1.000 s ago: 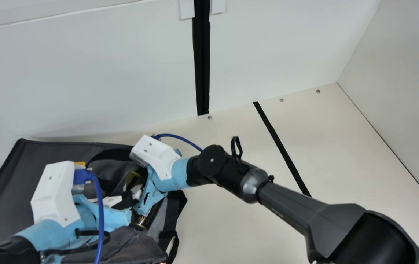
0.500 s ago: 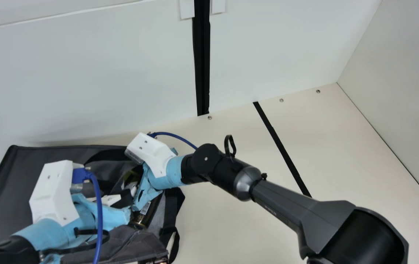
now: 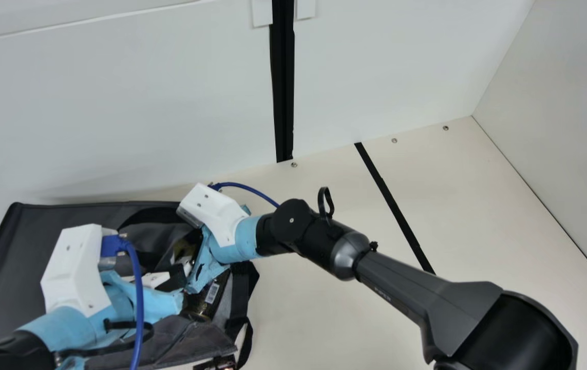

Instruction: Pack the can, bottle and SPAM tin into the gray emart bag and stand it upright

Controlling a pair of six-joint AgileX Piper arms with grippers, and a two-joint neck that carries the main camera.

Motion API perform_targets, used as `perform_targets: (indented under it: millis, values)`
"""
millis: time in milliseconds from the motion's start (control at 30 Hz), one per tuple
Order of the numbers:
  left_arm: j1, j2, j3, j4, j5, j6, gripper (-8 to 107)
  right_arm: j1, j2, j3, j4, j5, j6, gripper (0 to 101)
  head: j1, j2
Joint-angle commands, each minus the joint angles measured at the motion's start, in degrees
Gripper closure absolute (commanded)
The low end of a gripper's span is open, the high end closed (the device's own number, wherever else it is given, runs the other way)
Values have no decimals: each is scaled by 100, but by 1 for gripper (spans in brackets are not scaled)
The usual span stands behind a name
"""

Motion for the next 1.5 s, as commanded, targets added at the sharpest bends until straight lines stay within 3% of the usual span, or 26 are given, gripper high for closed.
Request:
perform_targets:
  millis: [0,67,700,1467]
  values:
    - [0,0,0,0,0,0,107,5,-24,17,25,53,-10,11,-130,-14]
    - [0,0,0,0,0,0,107,-1,-40,33,26,62,-25,6,-130,-14]
    - [0,0,0,-127,32,0,107,-124,-363,361,45,153,-272,6,-130,-14]
    - [17,0,0,-375,64,7,107,-605,-1005,1037,-25,393,-769,6,-130,-14]
